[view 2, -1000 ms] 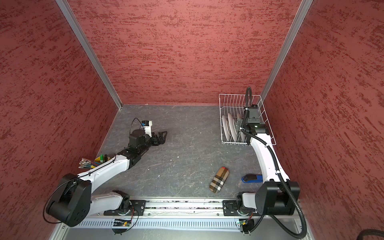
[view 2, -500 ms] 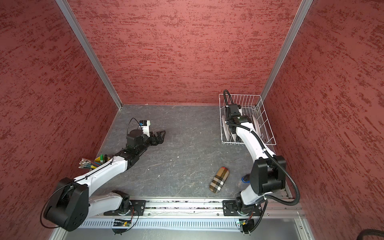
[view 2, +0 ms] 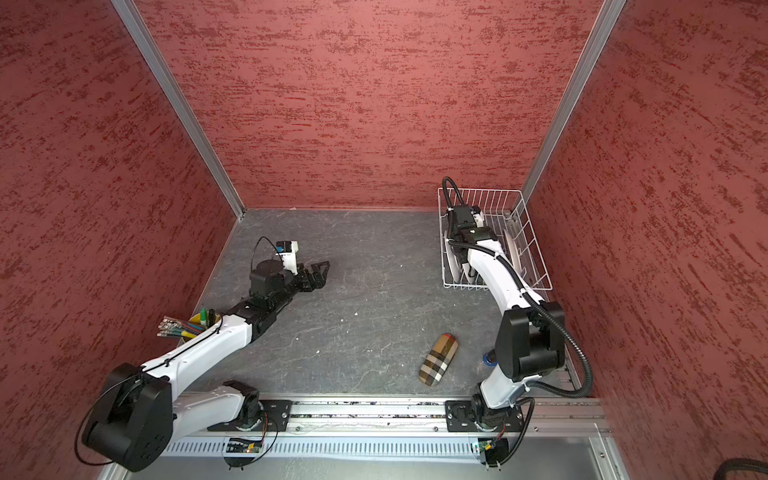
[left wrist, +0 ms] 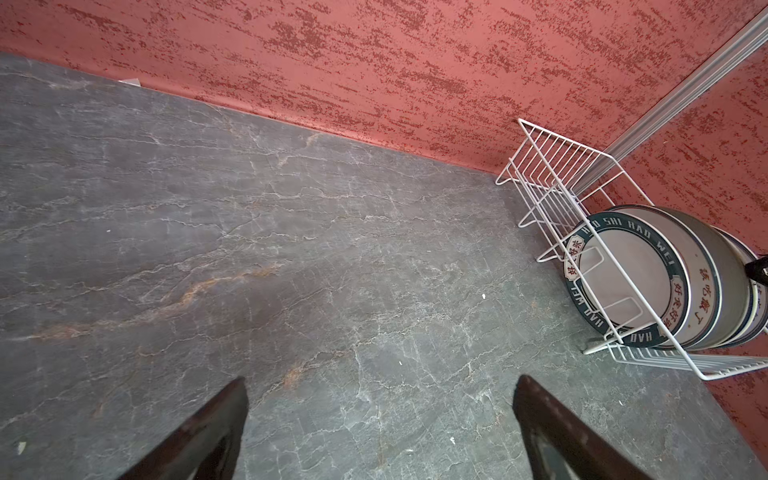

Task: Unload the plates from the dish rack
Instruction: 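Lower the right gripper into the rack and close on the nearest white plate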

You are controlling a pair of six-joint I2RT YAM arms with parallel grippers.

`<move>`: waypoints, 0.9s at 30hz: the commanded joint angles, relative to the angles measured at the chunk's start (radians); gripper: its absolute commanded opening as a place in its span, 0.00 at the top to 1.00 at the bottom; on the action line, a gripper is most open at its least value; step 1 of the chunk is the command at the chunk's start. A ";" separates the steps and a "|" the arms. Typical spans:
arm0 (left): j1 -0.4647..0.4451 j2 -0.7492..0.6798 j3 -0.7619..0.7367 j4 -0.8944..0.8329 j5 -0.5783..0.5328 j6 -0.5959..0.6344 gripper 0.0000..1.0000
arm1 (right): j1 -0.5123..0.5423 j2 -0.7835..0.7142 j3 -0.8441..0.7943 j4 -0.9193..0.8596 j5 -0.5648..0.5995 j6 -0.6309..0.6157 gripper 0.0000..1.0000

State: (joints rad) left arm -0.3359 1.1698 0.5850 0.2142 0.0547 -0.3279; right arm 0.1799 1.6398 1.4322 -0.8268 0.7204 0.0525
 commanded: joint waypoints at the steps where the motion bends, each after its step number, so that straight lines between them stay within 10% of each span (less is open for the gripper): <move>1: 0.004 -0.022 -0.012 -0.015 -0.009 0.005 0.01 | 0.021 0.014 0.028 0.012 -0.021 0.011 0.47; 27: 0.005 -0.036 -0.009 -0.033 -0.012 0.007 0.01 | 0.065 0.028 -0.015 0.084 0.011 -0.009 0.48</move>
State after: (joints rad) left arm -0.3359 1.1572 0.5850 0.1951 0.0502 -0.3260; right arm 0.2504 1.6444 1.4322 -0.7841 0.7116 0.0612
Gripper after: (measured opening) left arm 0.994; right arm 0.523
